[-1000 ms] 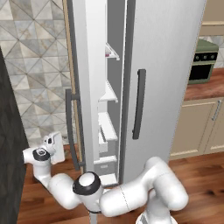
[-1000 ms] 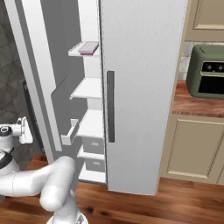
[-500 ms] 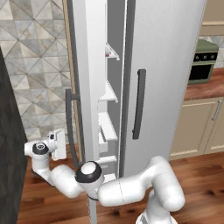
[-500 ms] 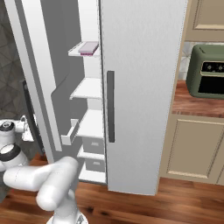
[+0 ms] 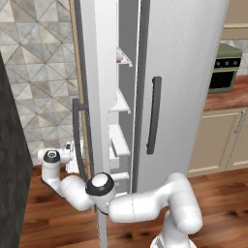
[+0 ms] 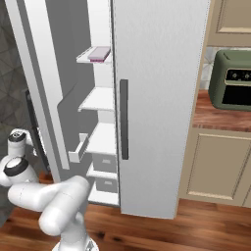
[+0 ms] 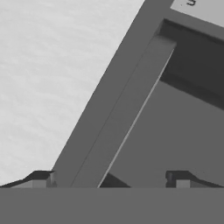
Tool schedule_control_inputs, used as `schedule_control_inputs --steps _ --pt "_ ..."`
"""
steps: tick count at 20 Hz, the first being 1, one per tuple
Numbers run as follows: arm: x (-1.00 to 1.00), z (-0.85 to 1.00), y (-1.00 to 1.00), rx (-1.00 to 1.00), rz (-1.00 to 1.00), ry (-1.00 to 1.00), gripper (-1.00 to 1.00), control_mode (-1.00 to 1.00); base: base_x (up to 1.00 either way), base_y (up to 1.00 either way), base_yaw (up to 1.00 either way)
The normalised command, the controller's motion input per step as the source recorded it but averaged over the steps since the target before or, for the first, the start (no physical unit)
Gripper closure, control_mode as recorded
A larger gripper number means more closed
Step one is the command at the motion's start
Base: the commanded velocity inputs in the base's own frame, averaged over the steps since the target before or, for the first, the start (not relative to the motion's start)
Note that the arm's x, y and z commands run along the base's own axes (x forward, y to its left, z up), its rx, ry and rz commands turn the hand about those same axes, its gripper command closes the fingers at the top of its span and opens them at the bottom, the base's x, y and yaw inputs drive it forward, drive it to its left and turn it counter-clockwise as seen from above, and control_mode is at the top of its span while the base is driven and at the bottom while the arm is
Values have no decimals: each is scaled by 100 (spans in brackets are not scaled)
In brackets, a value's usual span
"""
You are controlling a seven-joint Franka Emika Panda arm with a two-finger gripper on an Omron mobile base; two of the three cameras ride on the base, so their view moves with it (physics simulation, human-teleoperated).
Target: The ice cube tray has been filled with water. Take the tray and place it in the freezer to make ice. Close the freezer door after placing the tray.
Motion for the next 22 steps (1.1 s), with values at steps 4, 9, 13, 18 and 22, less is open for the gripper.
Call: schedule_control_inputs --steps 4,9,13,18,22 --pt "-35 -13 -100 0 -6 0 -100 -100 0 0 0" --pt "-16 -7 -100 0 -2 -4 -100 -100 0 0 0" --pt "-1 -1 -99 0 4 -8 -100 -100 0 0 0" --pt "1 -2 -96 0 21 -9 -100 -100 0 0 0" --pt "26 -4 -92 2 37 -10 -100 -100 0 0 0"
